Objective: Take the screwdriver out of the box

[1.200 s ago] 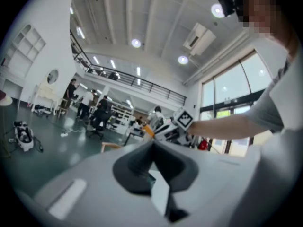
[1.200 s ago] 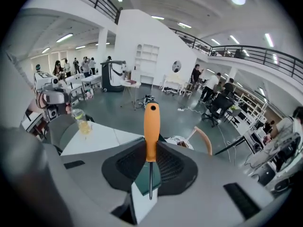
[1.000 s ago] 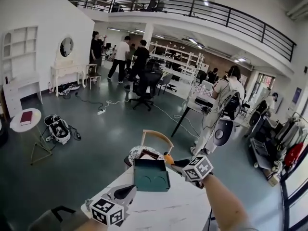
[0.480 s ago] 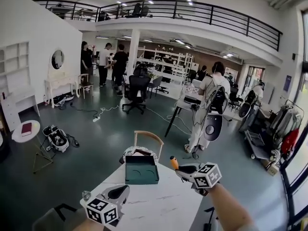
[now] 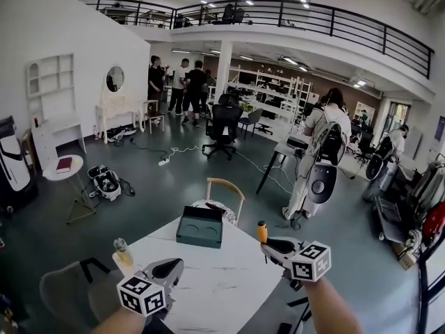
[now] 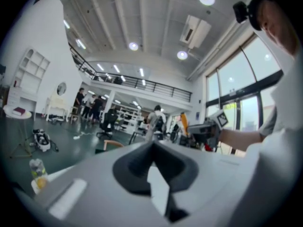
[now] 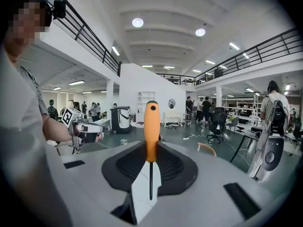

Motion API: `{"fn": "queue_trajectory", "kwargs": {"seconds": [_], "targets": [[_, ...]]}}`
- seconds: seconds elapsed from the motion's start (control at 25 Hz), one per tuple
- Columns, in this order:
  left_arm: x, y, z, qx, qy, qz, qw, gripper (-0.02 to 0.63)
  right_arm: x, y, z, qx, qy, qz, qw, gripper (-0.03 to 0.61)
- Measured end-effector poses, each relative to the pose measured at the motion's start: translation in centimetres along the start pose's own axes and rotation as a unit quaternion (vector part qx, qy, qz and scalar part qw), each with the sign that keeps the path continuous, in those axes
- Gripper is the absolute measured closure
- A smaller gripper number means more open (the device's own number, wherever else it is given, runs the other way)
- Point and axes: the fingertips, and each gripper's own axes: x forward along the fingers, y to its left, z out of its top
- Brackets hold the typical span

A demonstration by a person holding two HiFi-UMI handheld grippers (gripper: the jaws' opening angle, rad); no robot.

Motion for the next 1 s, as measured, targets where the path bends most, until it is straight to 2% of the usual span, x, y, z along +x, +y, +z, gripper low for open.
{"fn": "queue_trajectory", "kwargs": {"seconds": [0.24,0.44,0.72,1.0], "targets": [[-1.4,-4.4,-2.0,-0.002,0.001,0.025,0.9997,0.611,-4.4,0.7,-2.5,0.026,-0.047,0.016,0.998,0.509],[-1.9,-5.7,-1.7,0.005,-0.003,0.026,0.9997,0.611,-5.5,2.1,-3.6,0.052,-0.076,0.030,0.995,0.509],[-3.7,-4.5,0.3,0.014,-0.017,0.011,0.9997,0.611,-6.4,4.0,-3.8,0.064,-0.101,0.017,0.993,0.509],[-5.9,-1.0,-0.2,0.005,-0.015,0.016,0.9997,0.611,-5.4,4.9,-2.8,0.087,-0.137,0.003,0.987,0.509]]}}
